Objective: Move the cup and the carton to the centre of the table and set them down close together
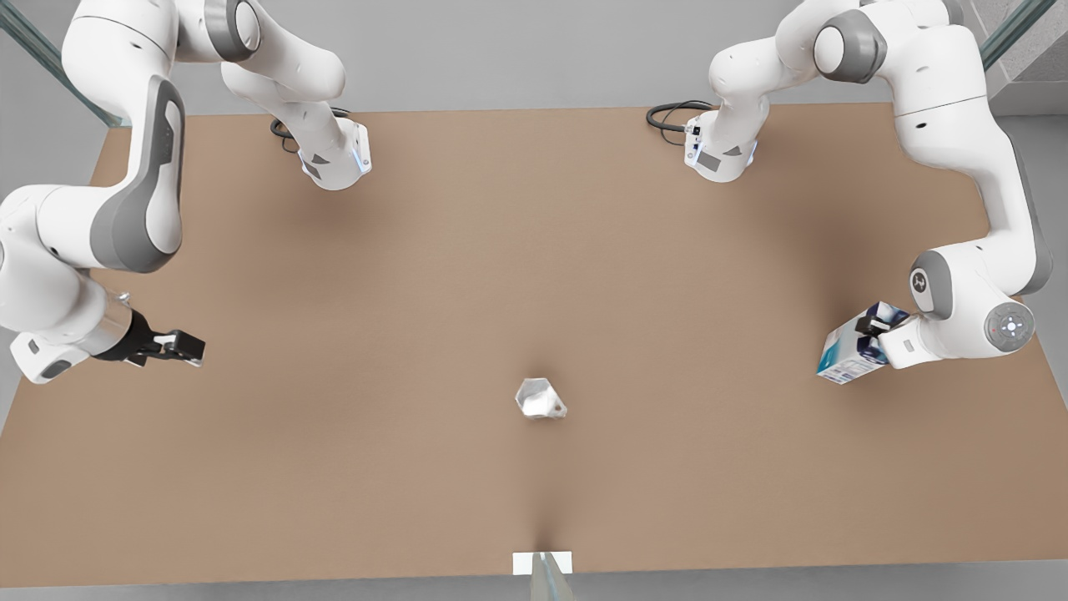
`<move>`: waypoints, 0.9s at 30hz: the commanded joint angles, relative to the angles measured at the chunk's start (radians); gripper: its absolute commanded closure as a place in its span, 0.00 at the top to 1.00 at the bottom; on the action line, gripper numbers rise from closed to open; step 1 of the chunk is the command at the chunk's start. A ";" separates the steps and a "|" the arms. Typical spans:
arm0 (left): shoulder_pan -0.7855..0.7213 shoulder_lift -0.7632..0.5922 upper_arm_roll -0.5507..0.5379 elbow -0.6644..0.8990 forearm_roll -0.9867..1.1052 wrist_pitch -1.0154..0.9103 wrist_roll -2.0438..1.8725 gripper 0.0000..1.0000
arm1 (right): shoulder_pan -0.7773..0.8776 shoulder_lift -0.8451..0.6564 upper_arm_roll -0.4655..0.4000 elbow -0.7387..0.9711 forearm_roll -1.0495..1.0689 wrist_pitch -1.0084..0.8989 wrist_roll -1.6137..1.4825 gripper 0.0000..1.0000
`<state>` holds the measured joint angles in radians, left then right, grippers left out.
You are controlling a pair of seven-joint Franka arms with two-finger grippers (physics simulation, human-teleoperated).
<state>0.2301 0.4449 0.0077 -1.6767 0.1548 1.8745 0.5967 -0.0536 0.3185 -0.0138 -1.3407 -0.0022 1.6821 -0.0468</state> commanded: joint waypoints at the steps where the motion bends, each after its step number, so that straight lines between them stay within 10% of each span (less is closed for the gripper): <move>1: 0.000 0.000 0.000 0.000 0.000 0.000 0.000 0.65 | -0.003 0.001 0.000 -0.002 -0.001 0.001 -0.002 1.00; 12: -0.230 -0.064 -0.046 0.152 -0.070 -0.150 -0.323 0.71 | -0.051 -0.004 0.000 0.040 0.047 -0.002 0.007 1.00; 17: -0.321 -0.048 -0.399 0.227 -0.110 -0.241 -0.893 0.71 | -0.049 -0.004 0.001 0.041 0.047 0.008 0.005 1.00; 27: -0.640 0.156 -0.400 0.454 -0.153 -0.212 -1.269 0.72 | -0.037 0.001 0.006 0.043 0.044 0.008 0.001 1.00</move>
<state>-0.4107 0.6037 -0.3926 -1.2241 0.0079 1.6884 -0.6812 -0.0898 0.3191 -0.0063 -1.2978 0.0347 1.6904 -0.0460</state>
